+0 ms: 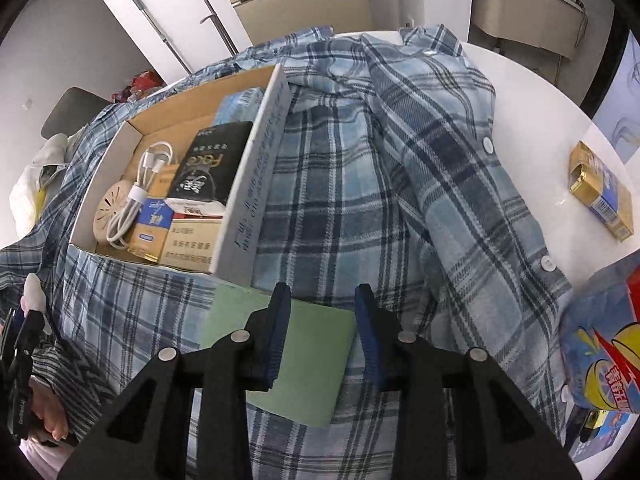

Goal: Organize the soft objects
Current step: 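Grasp the green square card with the right tool while the left tool holds the plush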

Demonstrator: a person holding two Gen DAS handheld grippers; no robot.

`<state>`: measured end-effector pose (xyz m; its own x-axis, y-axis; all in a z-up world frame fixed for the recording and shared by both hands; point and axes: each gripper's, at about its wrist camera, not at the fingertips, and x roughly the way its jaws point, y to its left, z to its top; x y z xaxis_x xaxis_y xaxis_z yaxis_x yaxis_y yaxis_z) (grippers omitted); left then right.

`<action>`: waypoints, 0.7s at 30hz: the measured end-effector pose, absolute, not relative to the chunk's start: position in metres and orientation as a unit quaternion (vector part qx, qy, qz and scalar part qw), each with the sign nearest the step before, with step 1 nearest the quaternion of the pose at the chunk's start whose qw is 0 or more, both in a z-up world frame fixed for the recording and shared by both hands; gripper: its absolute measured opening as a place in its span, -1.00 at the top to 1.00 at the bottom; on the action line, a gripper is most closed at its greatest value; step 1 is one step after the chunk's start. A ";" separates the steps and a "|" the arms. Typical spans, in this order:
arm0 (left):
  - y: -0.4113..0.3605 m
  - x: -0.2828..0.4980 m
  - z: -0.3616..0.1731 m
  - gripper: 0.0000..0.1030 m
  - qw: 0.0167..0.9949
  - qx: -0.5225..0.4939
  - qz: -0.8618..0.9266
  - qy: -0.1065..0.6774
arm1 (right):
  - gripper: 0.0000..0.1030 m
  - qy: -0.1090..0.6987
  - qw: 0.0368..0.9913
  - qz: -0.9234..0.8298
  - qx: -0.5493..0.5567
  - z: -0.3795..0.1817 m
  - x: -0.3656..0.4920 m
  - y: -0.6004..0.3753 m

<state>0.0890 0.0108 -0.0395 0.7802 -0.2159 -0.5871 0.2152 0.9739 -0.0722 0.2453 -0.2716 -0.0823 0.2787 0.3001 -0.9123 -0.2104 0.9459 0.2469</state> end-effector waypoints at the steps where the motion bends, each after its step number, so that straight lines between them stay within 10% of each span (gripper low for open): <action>1: 0.011 0.088 -0.039 0.34 0.944 0.001 -0.113 0.311 | 0.37 0.581 0.797 0.161 0.040 -0.084 0.246 -0.272; 18: 0.011 0.086 -0.037 0.34 0.946 0.000 -0.109 0.304 | 0.35 0.621 0.717 0.316 -0.017 -0.083 0.168 -0.223; 21: 0.012 0.085 -0.036 0.34 0.948 -0.001 -0.102 0.300 | -0.25 0.593 0.754 0.281 -0.041 -0.074 0.154 -0.212</action>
